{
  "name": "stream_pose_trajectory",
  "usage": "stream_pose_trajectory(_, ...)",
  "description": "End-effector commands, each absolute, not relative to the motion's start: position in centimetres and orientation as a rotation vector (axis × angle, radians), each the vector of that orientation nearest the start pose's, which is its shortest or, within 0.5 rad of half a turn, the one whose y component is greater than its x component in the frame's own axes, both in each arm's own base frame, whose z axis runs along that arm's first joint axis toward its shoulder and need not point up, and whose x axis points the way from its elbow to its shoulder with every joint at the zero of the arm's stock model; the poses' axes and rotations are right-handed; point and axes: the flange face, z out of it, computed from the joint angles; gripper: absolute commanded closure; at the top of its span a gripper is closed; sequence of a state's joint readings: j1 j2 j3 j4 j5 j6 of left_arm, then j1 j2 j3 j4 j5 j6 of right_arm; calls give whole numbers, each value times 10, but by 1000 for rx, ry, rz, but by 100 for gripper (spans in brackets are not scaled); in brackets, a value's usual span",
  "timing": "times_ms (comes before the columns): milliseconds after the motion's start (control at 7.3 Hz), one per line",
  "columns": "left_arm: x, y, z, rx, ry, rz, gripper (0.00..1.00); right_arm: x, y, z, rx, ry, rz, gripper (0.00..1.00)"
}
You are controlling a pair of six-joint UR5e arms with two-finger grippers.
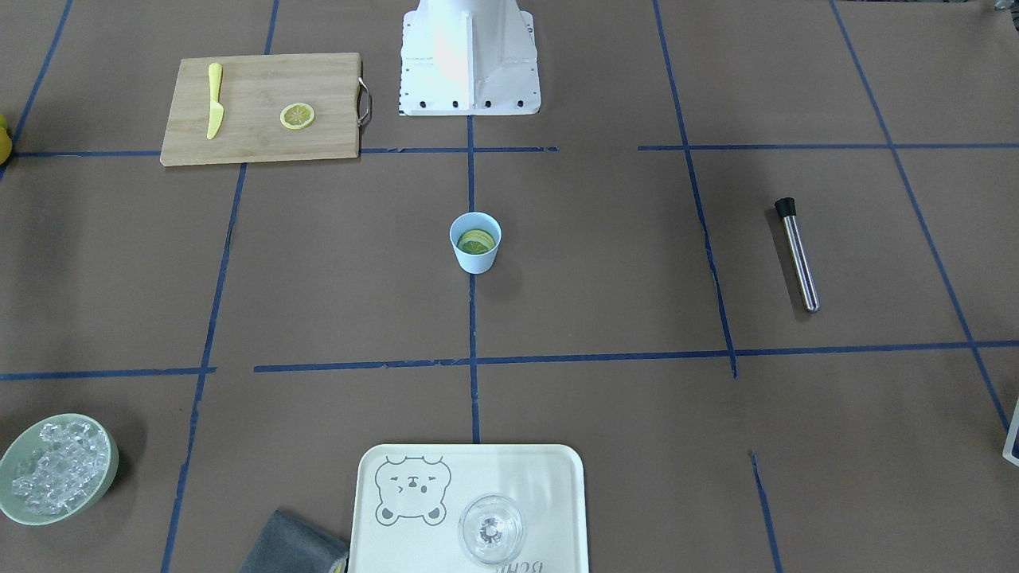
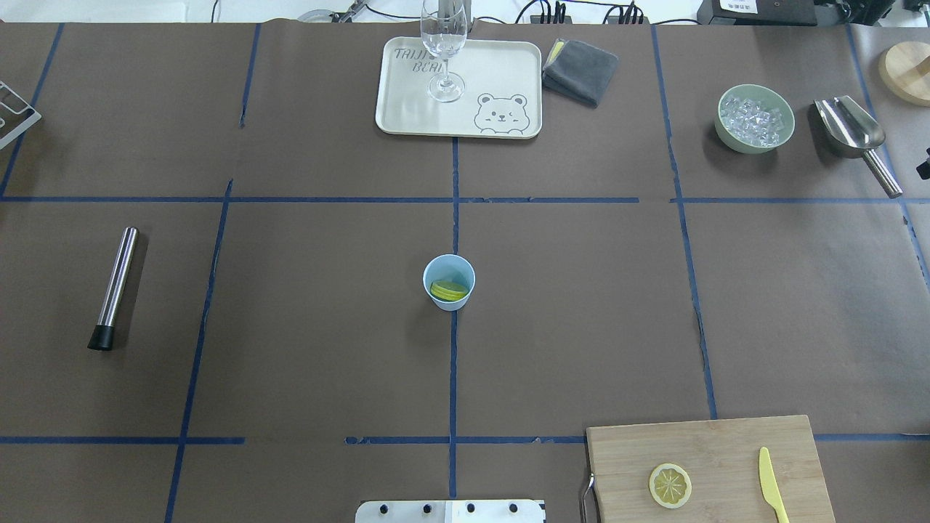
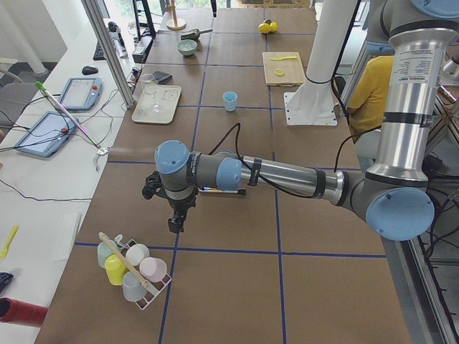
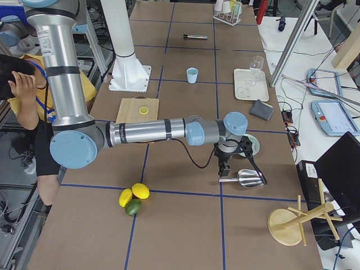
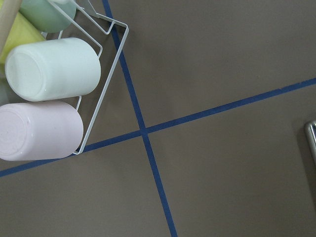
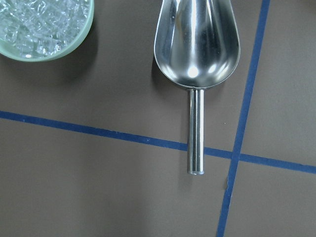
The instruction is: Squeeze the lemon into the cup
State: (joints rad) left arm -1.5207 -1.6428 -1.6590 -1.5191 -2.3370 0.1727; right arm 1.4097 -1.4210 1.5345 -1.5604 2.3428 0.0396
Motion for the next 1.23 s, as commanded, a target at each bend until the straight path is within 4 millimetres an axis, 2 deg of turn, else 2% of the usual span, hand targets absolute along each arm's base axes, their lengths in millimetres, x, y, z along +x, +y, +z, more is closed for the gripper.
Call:
stream_pose_trajectory(0,-38,-527,584,152,762,251,0,-28,-564,596,42,-787,-161,0)
stream_pose_trajectory(137,-37,-527,580,156,762,253,0,-27,-563,599,37,-787,-160,0)
stream_pose_trajectory(274,-37,-527,583,151,764,251,0,-27,-562,594,43,-791,-159,0)
stream_pose_trajectory(411,-37,-527,593,132,763,245,0,-27,-559,598,33,-796,-154,0)
stream_pose_trajectory(548,-38,-523,595,130,764,242,0,-26,-559,602,24,-794,-147,0)
stream_pose_trajectory(822,-39,-521,580,158,762,252,0,-21,-561,598,39,-793,-145,0)
stream_pose_trajectory(959,-39,-518,582,155,762,250,0,-21,-559,602,34,-789,-142,0)
stream_pose_trajectory(1095,-40,-515,576,167,761,256,0,-20,-553,612,16,-785,-133,0)
